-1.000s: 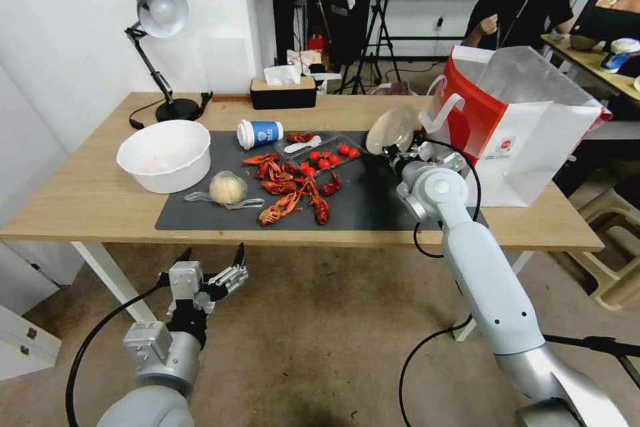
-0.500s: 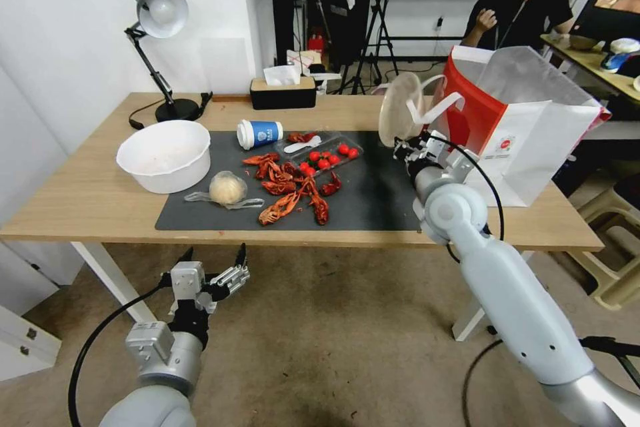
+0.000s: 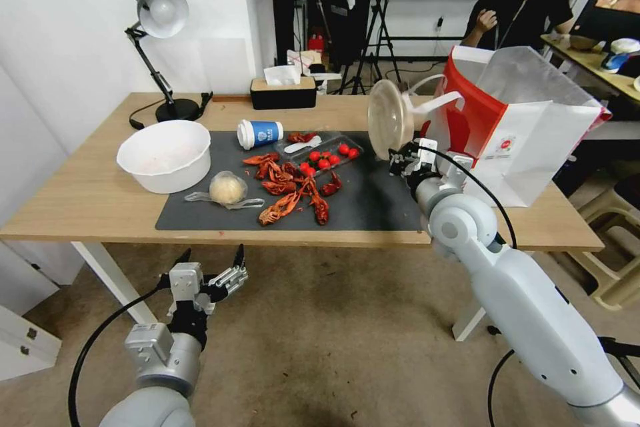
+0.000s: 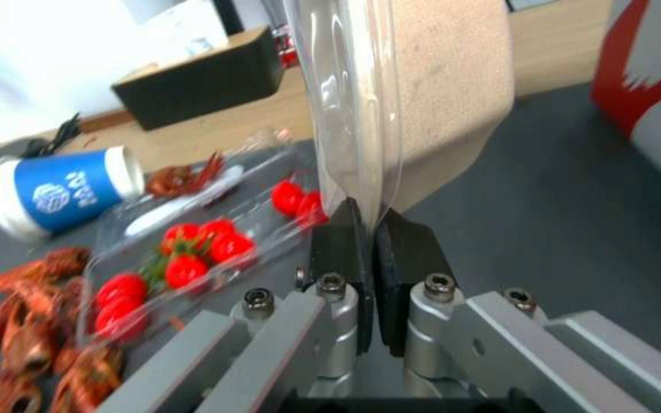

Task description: Pick up the trash from the table and place it into the takeout bag.

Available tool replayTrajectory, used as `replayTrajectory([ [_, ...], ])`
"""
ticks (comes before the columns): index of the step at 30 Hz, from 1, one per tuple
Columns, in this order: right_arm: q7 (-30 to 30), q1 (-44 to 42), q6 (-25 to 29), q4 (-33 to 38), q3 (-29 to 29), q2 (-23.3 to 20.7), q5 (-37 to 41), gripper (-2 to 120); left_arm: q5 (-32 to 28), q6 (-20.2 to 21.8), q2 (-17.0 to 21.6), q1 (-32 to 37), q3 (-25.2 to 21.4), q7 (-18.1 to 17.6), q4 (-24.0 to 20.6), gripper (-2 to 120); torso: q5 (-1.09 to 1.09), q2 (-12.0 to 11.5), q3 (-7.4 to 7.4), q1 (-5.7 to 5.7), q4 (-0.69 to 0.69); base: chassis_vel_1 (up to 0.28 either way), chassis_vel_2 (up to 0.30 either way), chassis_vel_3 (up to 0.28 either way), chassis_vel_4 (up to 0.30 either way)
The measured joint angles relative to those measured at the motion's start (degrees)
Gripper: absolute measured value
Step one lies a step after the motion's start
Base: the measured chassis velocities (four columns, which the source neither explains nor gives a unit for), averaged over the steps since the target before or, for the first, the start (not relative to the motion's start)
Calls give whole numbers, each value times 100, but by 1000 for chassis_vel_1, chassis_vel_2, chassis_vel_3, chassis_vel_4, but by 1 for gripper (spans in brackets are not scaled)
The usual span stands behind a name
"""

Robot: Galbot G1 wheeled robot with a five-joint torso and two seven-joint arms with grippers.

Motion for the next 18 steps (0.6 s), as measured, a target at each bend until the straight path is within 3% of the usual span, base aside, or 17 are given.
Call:
replayTrajectory([
  [10, -149, -34, -16, 184, -62, -53, -308, 0, -3, -29, -8, 9, -20, -29, -8, 100, 0, 0, 0, 0, 0, 0, 0, 0, 0],
  [18, -491, 79, 21, 459, 76, -417, -1050, 0, -6, -31, -8, 5, -31, -29, -11, 100, 1, 0, 1, 0, 0, 0, 0, 0, 0],
])
